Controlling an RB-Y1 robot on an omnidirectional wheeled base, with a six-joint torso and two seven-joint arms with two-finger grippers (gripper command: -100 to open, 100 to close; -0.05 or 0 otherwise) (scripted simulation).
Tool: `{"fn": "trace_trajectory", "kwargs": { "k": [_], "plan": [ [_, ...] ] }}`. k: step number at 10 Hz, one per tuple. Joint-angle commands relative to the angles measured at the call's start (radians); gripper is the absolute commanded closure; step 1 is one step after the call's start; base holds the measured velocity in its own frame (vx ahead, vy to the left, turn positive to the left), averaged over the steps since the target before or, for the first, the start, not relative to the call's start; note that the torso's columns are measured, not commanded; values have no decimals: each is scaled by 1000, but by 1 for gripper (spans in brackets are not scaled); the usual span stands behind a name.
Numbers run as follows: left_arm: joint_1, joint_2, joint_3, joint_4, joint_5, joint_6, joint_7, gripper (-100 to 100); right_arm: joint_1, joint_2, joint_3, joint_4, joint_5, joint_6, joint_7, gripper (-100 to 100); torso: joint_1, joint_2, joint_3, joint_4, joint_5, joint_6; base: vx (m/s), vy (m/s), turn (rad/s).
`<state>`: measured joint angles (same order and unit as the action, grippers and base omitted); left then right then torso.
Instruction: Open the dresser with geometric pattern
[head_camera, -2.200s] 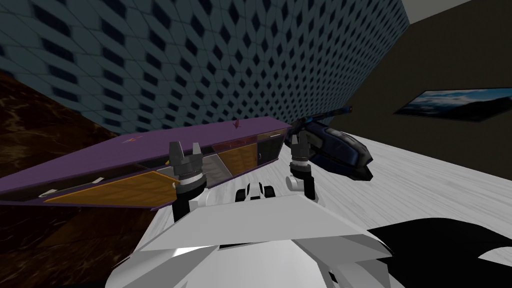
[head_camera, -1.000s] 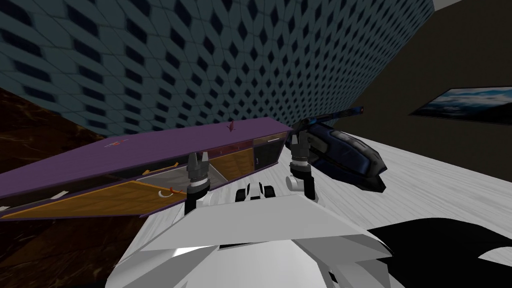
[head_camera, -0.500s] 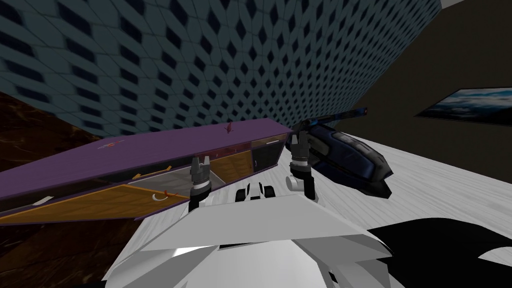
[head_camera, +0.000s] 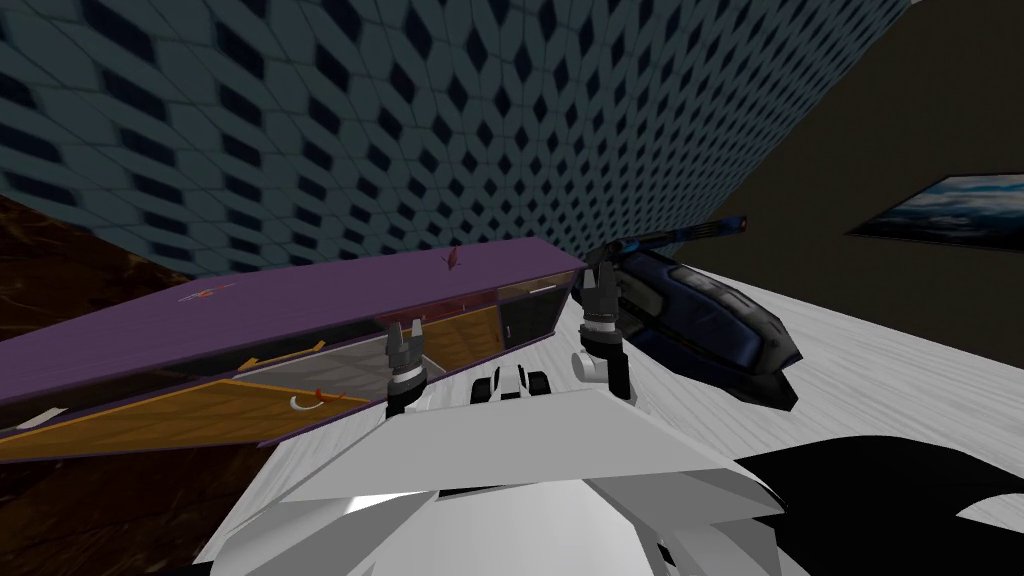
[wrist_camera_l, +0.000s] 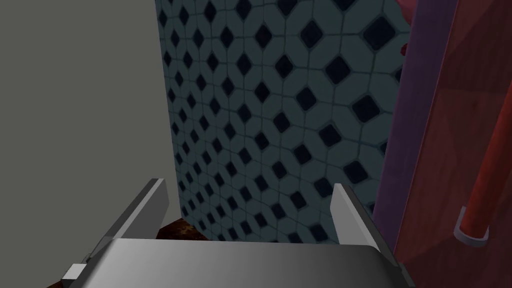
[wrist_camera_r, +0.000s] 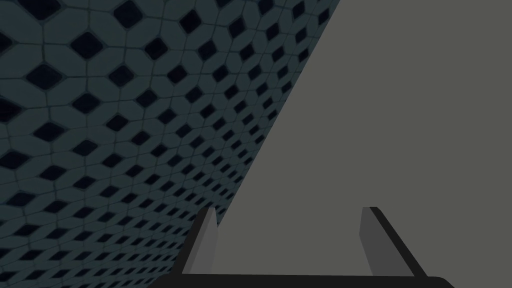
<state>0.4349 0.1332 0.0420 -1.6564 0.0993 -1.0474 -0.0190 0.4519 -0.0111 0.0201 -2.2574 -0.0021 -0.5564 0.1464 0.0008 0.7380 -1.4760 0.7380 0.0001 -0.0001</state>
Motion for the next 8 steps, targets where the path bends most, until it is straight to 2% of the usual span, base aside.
{"fn": "trace_trajectory", "kwargs": {
  "k": [1, 4, 5, 8],
  "plan": [
    [-7, -11, 4, 59, 4, -35, 11, -100, 0, 0, 0, 0, 0, 0, 0, 0, 0, 0, 0, 0, 0, 0, 52, -48, 12],
    [-21, -22, 11, 157, 12, -95, 31, -100, 0, 0, 0, 0, 0, 0, 0, 0, -2, 0, 0, 0, 0, 0, 64, -62, 25],
    [-21, -22, 11, 164, 12, -95, 31, -100, 0, 0, 0, 0, 0, 0, 0, 0, -2, -2, -1, 0, -1, 0, 67, -64, 12],
    [-37, -16, 19, 260, 20, -158, 51, -100, 0, 0, 0, 0, 0, 0, 0, 0, 0, 0, 0, 0, 0, 0, 67, -57, 23]
  ]
}}
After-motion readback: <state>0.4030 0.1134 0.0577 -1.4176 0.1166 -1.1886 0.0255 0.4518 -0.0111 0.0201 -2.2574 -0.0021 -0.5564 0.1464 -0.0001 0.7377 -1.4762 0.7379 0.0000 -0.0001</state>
